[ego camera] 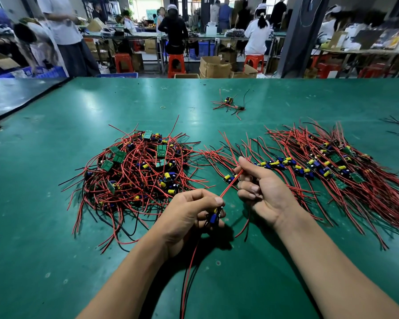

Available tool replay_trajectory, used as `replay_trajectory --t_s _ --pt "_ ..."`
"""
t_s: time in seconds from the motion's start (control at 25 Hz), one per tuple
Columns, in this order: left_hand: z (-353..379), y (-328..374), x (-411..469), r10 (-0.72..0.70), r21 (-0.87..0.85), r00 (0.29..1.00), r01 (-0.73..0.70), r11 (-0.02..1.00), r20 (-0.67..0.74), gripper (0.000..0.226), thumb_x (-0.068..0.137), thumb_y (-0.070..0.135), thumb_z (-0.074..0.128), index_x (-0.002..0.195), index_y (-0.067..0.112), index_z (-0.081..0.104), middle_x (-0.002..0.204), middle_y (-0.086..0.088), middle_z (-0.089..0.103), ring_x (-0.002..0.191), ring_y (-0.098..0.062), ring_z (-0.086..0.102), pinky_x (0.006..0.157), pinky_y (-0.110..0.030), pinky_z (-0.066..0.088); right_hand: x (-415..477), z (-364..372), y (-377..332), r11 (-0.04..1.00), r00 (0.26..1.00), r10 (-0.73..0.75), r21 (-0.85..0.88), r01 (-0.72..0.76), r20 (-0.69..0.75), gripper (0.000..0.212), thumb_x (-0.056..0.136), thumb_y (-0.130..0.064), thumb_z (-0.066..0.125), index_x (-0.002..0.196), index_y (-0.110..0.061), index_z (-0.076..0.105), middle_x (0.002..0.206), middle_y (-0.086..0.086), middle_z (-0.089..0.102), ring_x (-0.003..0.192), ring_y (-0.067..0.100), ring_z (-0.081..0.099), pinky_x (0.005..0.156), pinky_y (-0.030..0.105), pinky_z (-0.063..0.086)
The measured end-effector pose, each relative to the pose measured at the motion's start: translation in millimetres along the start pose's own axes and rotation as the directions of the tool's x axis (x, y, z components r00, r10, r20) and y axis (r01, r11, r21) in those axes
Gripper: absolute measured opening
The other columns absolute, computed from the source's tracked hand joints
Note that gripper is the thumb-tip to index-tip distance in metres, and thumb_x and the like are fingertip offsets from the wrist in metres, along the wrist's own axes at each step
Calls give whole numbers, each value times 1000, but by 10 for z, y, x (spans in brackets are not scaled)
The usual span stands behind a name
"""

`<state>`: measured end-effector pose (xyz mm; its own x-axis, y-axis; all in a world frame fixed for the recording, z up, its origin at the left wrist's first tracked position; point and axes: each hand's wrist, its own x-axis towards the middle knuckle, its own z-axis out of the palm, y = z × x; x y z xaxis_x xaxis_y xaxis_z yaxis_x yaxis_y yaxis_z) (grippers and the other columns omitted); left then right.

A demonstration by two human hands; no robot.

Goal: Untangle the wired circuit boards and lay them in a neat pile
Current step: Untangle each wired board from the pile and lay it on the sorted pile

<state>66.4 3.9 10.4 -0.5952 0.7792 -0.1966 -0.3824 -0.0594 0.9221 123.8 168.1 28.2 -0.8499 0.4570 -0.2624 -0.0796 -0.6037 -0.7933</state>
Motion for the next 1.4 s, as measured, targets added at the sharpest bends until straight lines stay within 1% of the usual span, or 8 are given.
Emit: replay_trajectory --t_s 0.24,0.52,0.68,0.84,1.0,1.08,1.24,1.4 --pt "4 -6 -5 1 46 999 -3 999 46 3 69 17 74 67 16 71 67 -11 67 51 -18 63 54 -22 53 25 -21 -36 989 998 59 138 -54 -29 43 92 -27 62 54 -8 58 50 -6 29 29 2 22 30 15 17" --pt "12 0 -5 -20 47 999 18 999 49 4 73 12 72 72 11 68 67 -12 66 50 -20 62 50 -21 51 15 -39 -69 975 995 81 213 -68 -54 38 95 -25 61 61 -8 53 52 -6 28 29 2 23 29 15 18" --pt "3 1 -21 -23 70 998 19 997 65 5 76 11 71 72 10 67 66 -12 65 51 -20 61 54 -24 52 2 -50 -72 951 987 163 267 -156 -3 30 83 -24 66 61 -11 52 52 -8 26 27 3 23 26 15 19" --pt "-5 -10 7 -23 34 1000 23 999 -8 14 83 6 68 70 11 69 66 -10 65 50 -18 60 54 -24 52 -16 -26 27 999 1000 17 -44 -17 18 36 83 -43 68 79 -9 61 56 -7 34 33 1 25 31 14 20" --pt "-20 -14 37 -21 -68 997 16 998 -74 7 86 12 68 87 6 64 80 -18 68 54 -20 63 51 -24 54 -105 40 255 911 976 -14 -399 103 219 37 75 -37 79 89 -3 72 59 0 51 43 8 40 41 20 44" --pt "-29 -17 40 -8 -77 997 2 997 -76 6 85 11 67 86 6 64 81 -19 68 57 -20 63 54 -25 54 -108 55 305 891 977 -5 -443 102 214 29 84 -34 76 89 -5 74 57 5 51 41 9 41 44 23 49" --pt "-18 -26 16 9 6 1000 -9 1000 -15 13 85 5 67 72 8 65 68 -10 63 50 -16 59 52 -23 52 -32 -10 181 874 985 -159 -454 175 73 28 93 -31 67 81 -6 73 50 -2 36 37 8 32 38 17 28" --pt "-4 -32 -9 19 55 998 -23 998 65 10 76 11 72 73 7 63 64 -8 63 50 -17 60 50 -22 50 17 -67 76 912 971 -238 -353 211 -35 29 98 -25 61 84 -1 67 49 -9 44 35 4 29 36 17 23"
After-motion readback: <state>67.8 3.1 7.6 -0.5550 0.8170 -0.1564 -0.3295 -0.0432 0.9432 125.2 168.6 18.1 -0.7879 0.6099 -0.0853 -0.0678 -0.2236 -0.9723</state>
